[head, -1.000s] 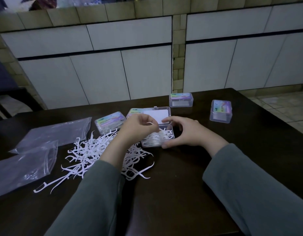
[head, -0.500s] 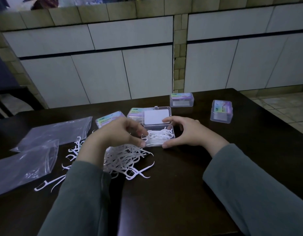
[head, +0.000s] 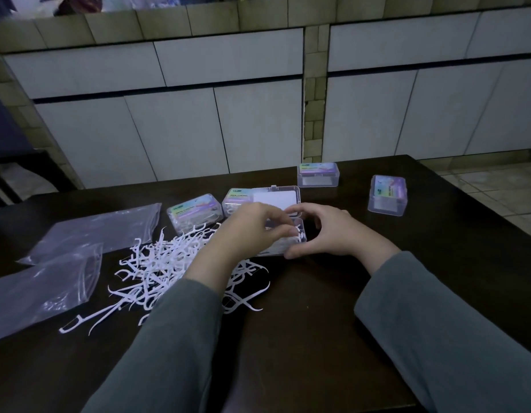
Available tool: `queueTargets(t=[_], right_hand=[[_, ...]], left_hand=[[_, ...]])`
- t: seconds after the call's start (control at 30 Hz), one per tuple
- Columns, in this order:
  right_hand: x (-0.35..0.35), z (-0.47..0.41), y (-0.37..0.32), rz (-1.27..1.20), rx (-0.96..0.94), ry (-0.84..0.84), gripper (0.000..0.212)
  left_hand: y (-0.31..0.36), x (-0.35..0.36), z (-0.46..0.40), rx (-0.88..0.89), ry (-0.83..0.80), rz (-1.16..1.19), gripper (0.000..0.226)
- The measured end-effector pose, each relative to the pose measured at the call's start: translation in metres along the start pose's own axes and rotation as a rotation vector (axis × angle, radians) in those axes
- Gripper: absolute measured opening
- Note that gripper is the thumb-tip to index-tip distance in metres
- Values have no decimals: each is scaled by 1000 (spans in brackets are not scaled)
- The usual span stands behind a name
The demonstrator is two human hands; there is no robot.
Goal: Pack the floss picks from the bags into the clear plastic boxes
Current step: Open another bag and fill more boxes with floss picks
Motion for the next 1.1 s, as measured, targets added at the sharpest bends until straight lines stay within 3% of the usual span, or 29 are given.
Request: queueTargets(t=[0.1, 0.2, 0.3, 0.57, 0.67, 0.8, 1.1], right_hand=[[-2, 3, -2, 7, 18, 10, 84], [-2, 5, -3, 3, 18, 19, 84], [-2, 5, -2, 14, 25, 29, 84], [-7, 22, -21, 257, -23, 241, 96], [4, 36, -48, 276, -160, 336, 80], [43, 48, -90, 242, -354, 251, 52], [95, 21, -152, 277, -411, 166, 41]], left_hand=[[-9, -9, -1, 9, 85, -44, 7], [-13, -2, 0, -8, -14, -131, 15], [-13, -2, 1, -10, 19, -143, 18], [-17, -32, 27, -59, 191, 14, 14], [-24, -42, 44, -74, 222, 24, 11], [-41, -54, 72, -89, 233, -23, 9], [-131, -94, 164, -460, 160, -136, 15]])
Point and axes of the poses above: each hand's wrist, its own z-axis away from the middle knuckle, its own x-axis out of the palm, y = z × x, the point moved 7 cm from there along -z, towards the middle knuckle, and after that the axes turned 8 degrees about -z, right-handed, at the moved point
